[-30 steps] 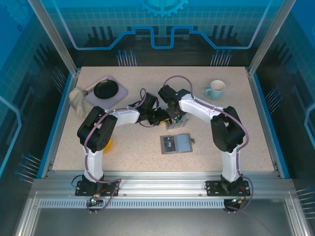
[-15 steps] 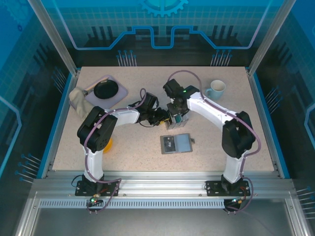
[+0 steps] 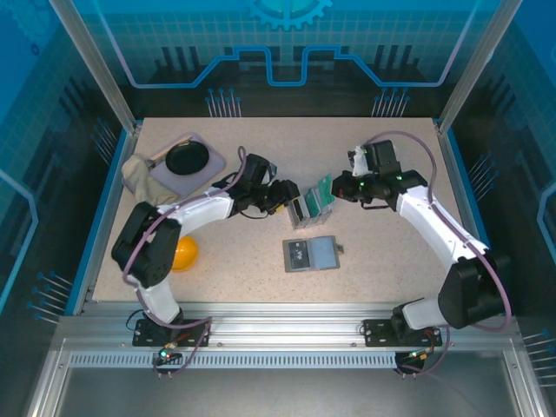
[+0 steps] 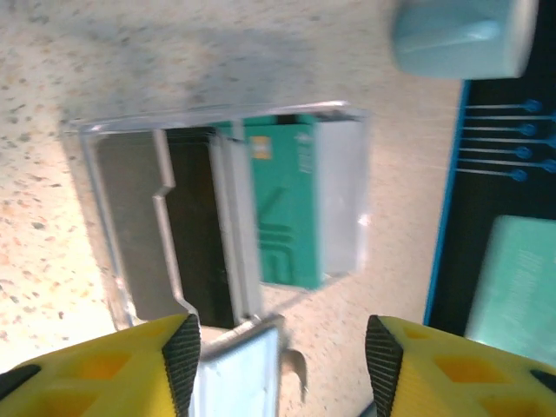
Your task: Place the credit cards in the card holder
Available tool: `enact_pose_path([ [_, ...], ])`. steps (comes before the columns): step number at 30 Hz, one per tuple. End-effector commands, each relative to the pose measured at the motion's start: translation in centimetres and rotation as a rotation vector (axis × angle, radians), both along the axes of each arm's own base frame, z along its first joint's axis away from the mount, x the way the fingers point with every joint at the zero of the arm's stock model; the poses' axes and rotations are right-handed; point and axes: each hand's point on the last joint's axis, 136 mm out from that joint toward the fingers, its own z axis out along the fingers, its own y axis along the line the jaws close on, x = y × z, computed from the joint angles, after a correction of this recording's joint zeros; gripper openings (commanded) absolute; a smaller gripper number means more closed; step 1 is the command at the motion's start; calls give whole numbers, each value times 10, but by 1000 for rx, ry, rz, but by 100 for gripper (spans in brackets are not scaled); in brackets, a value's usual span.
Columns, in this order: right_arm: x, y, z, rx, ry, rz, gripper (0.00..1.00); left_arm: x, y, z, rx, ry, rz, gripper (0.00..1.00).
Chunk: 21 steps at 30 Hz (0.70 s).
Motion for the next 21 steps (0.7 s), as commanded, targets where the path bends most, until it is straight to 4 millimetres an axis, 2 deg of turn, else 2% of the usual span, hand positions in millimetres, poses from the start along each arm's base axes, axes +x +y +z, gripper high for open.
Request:
enact_pose_path([
  [1,-6,17,26,250,-1,19,0,-14,0,29,-103,-51,-21,60],
  [7,-15,23,34,403,25,-2,0,-34,-24,67,-340,-87,-119,65],
  [11,-19,24,33,434,31,-7,0,-36,-35,73,-380,-85,-153,62],
  [15,-20,27,36,461,35,10,0,-30,-43,79,-427,-90,-159,53],
  [16,-23,27,26,462,61,6,0,-29,-44,80,-432,-90,-162,49],
  [21,-23,29,22,477,73,8,1,-29,-48,78,-439,-80,-170,36],
])
